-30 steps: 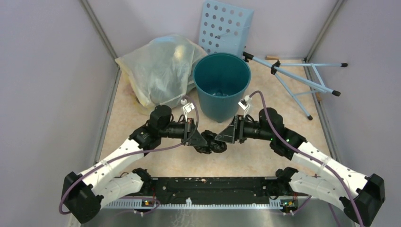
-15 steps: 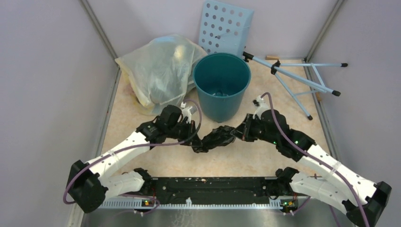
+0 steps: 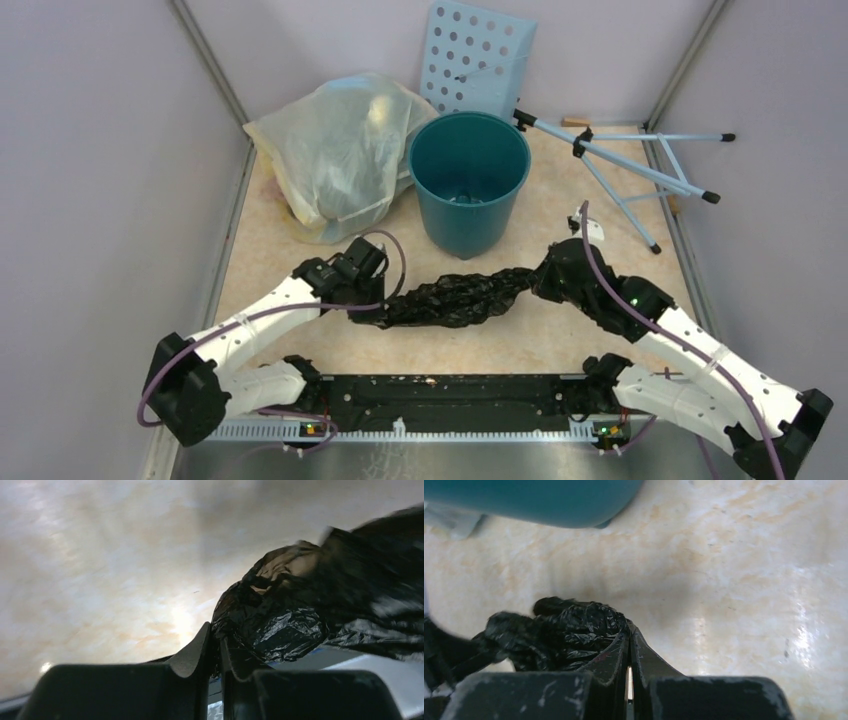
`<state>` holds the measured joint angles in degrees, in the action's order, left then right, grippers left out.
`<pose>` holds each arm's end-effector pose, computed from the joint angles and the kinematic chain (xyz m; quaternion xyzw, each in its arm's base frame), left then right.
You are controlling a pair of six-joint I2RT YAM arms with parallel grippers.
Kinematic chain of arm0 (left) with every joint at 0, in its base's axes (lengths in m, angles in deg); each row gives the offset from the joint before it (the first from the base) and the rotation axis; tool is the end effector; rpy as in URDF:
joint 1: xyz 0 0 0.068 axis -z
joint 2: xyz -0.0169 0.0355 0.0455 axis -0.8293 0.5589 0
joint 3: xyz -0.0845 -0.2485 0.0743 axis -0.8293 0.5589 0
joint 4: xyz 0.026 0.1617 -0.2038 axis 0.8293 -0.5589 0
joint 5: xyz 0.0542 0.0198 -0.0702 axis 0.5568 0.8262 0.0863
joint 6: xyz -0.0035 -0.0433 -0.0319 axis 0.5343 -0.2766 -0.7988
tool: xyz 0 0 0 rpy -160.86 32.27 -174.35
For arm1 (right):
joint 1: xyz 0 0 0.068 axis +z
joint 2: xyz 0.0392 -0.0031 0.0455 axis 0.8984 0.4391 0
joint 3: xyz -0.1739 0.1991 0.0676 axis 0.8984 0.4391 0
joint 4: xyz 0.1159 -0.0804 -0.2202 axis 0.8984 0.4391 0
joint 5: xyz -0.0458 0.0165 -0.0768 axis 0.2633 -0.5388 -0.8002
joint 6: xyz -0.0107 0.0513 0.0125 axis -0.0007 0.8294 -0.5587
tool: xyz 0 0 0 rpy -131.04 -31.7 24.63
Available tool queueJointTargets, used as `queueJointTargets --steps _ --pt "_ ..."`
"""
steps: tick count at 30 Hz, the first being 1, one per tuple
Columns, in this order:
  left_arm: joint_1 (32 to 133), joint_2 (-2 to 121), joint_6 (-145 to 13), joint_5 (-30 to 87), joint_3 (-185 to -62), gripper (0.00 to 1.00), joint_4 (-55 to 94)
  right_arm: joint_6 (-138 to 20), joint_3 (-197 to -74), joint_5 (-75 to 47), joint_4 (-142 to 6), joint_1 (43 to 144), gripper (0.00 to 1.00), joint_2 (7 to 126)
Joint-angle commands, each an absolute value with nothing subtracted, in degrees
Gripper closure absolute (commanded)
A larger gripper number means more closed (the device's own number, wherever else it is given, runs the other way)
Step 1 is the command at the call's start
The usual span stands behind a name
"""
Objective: Put the trash bags into the trash bin
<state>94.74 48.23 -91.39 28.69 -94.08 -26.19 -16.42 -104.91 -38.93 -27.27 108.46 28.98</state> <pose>0.1544 -0.1302 0.2173 0.0289 0.9743 -0.1845 0.1258 0.1187 0.1015 0.2929 0.1038 0.8918 0.2111 0.3865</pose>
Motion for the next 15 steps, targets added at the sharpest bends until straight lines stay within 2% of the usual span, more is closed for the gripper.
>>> queueJointTargets --steps 1,4,7,8,11,12,15 --pt "94.7 44.6 -98.5 44.4 -97.4 0.86 -38.9 -8.8 -107.4 -48.9 -18.6 108.9 1.0 29.8" --pt "94.6 40.2 -101.0 48.0 -97.2 0.85 -41.6 -5.8 -107.5 -53.0 -15.8 108.9 1.0 29.9" --pt "94.6 35.0 -102.3 46.8 -96.3 0.76 -40.4 -6.9 -107.1 -51.6 -17.8 108.9 1.0 29.4" --pt "94.6 33.6 -102.1 45.6 -96.3 0.7 -39.4 -7.4 -107.1 -50.5 -18.6 108.9 1.0 29.3" --pt "94.7 30.2 -100.6 42.3 -96.8 0.35 -36.0 -10.9 -105.6 -45.4 -22.9 108.8 1.0 28.5" --pt "94.6 29.0 -99.1 41.1 -96.9 0.29 -34.2 -12.5 -104.6 -42.9 -25.5 108.9 1.0 28.1" --pt "94.7 26.3 -96.1 38.4 -97.1 0.18 -29.7 -15.6 -101.8 -35.3 -31.9 108.9 0.96 27.4"
